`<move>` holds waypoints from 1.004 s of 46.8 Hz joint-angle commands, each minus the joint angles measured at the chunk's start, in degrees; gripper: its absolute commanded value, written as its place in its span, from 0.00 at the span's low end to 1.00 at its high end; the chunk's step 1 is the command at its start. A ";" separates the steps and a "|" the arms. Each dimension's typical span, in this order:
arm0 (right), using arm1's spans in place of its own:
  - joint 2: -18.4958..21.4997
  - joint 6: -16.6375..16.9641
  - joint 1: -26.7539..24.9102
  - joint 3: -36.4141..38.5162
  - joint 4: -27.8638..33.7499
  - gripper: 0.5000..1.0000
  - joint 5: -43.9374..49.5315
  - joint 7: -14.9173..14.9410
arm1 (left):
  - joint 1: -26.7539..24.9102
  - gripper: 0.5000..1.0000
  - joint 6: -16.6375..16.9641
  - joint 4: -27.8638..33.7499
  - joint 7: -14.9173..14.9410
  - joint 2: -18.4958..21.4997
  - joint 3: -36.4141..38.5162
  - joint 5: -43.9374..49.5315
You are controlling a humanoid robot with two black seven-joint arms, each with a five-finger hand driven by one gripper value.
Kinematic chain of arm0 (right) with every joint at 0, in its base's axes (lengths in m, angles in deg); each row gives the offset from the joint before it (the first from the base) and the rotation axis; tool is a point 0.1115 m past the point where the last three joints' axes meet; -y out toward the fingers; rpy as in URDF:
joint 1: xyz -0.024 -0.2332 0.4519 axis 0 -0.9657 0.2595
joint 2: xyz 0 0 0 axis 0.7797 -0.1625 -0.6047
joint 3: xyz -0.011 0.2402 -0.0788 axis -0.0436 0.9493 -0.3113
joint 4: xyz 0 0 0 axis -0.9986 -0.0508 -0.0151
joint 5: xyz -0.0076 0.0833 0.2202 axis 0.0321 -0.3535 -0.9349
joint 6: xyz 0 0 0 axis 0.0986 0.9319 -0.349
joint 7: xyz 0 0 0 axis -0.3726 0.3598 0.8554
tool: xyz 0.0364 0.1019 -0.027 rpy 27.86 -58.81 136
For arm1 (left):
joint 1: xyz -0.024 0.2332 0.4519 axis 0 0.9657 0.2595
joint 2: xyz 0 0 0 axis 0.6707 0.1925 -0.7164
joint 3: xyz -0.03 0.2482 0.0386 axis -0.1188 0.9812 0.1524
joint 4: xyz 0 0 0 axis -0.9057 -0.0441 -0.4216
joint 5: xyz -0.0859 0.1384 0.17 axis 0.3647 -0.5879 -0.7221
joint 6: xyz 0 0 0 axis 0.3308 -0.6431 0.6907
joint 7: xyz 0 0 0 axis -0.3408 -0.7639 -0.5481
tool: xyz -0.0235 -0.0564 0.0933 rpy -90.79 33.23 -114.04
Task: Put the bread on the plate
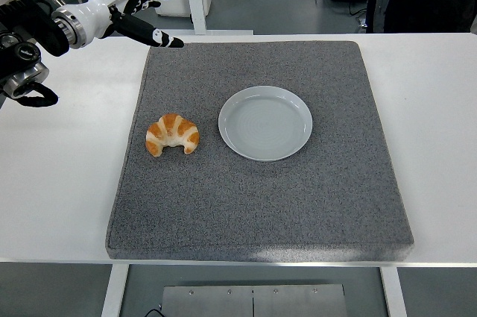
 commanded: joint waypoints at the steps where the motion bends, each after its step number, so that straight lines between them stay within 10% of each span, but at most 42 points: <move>1: 0.00 0.00 0.00 0.00 0.00 1.00 0.00 -0.01 | 0.00 0.97 -0.57 3.13 0.48 2.00 0.00 -1.85; 47: 0.00 0.00 0.00 0.00 0.00 1.00 0.00 -0.01 | 3.87 0.97 -11.56 12.90 0.22 11.67 0.35 -14.41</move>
